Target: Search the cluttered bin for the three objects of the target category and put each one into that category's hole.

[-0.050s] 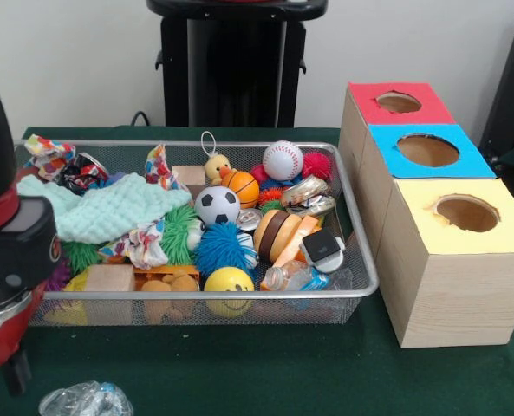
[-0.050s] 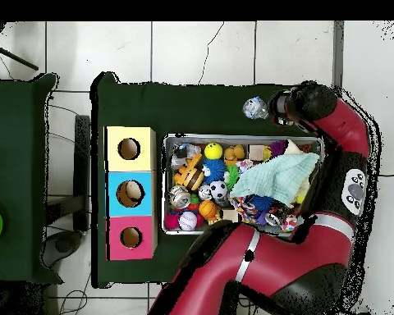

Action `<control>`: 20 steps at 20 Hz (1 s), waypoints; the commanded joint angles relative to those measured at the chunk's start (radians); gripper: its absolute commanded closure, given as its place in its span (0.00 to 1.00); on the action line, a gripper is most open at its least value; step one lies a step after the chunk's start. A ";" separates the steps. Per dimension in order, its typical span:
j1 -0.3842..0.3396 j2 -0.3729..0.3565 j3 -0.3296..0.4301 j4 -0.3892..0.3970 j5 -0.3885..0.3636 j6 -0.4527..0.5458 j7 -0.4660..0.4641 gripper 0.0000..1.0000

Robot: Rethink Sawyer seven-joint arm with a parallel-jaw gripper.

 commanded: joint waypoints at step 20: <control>0.055 -0.014 0.224 0.246 0.058 -0.137 0.077 1.00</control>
